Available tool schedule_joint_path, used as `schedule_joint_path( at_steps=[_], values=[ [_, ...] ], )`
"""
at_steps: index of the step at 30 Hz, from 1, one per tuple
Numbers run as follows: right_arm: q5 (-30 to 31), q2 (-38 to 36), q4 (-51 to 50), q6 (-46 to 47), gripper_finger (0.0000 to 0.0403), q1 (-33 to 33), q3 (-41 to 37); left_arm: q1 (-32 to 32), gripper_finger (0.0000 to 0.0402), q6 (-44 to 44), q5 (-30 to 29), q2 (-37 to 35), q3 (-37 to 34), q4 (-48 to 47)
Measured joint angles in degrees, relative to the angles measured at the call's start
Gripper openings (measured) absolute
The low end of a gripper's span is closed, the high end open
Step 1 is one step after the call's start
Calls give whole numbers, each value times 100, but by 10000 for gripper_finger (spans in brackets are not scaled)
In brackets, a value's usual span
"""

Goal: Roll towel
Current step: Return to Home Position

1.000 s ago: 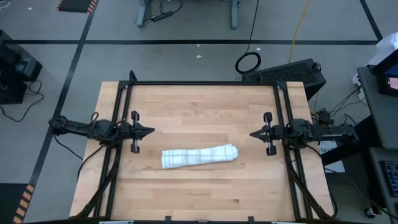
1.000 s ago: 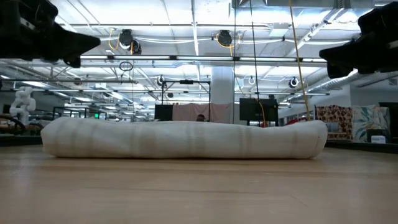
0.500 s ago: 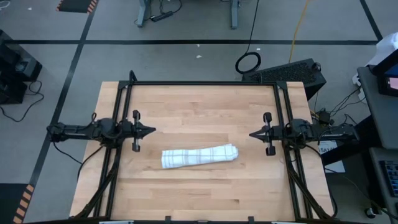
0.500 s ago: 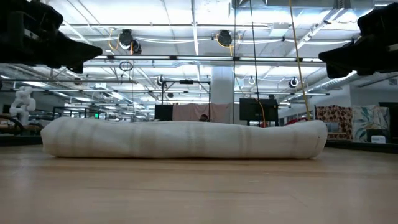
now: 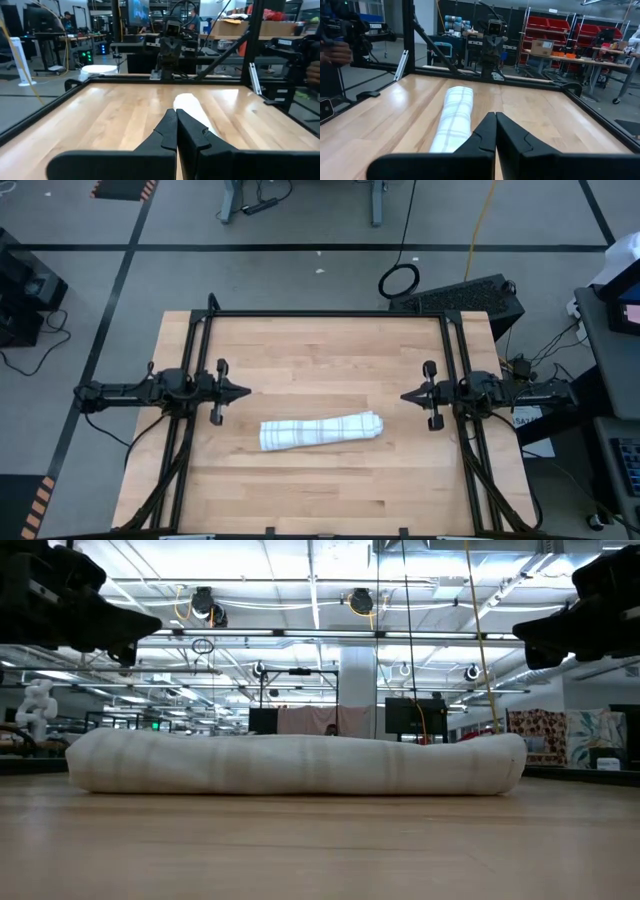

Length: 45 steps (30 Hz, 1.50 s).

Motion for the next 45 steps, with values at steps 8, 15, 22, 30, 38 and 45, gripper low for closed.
schedule_joint_path(
  at_steps=[8, 15, 22, 30, 38, 45],
  values=[
    [21, 0, 2, 144, 0, -2, 0, -36, 4, -54, -22, 4, 0, 1],
    [21, 0, 2, 146, 0, -2, 0, -35, 26, -60, -41, 4, 0, 1],
    [21, 0, 2, 146, 0, -2, 0, -35, 28, -66, -47, 4, 0, 3],
    [21, 0, 2, 148, 0, -2, 0, -35, 29, -70, -65, 4, 0, 8],
    [21, 0, 2, 147, 0, -2, -2, -35, 29, -83, -67, 4, 0, 13],
    [21, 0, 2, 147, 0, -2, -2, -35, 29, -81, -67, 4, 0, 15]
  ],
)
